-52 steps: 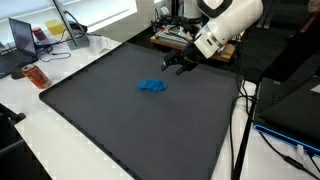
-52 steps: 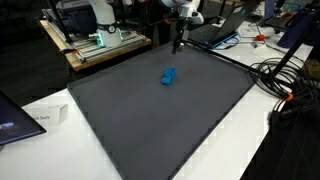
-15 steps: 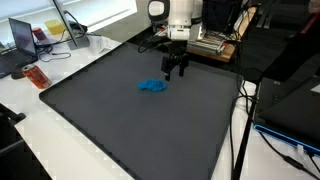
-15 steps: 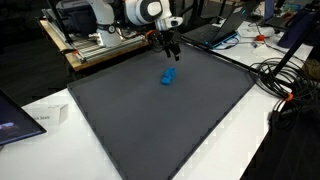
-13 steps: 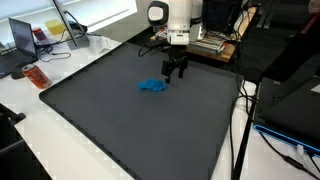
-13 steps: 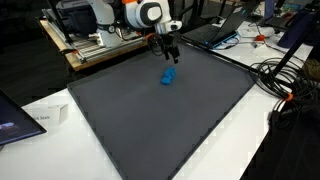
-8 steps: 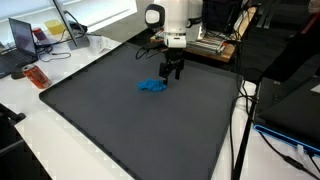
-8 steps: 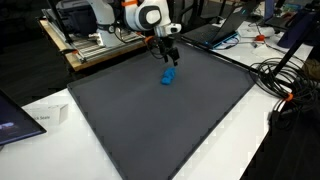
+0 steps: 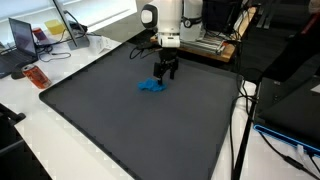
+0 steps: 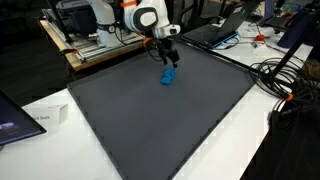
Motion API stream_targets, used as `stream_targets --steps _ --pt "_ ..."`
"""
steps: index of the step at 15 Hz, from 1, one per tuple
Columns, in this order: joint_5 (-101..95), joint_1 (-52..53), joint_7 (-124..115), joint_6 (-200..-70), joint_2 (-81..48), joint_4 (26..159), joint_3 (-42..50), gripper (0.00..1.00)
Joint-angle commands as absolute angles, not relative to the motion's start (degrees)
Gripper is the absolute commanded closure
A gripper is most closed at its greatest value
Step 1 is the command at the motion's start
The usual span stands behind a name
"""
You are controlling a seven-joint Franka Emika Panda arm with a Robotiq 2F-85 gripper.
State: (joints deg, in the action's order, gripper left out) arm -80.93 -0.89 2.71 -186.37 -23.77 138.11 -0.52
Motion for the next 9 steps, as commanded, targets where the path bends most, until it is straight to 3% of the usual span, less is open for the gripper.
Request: stream_targets --steps 1,9 --pt "-76.6 -4.6 8.8 -186.9 -24.4 138.4 -4.0 0.0" --pt "-71.4 -14.0 17.1 -184.1 -24.4 138.0 -13.5 0.0"
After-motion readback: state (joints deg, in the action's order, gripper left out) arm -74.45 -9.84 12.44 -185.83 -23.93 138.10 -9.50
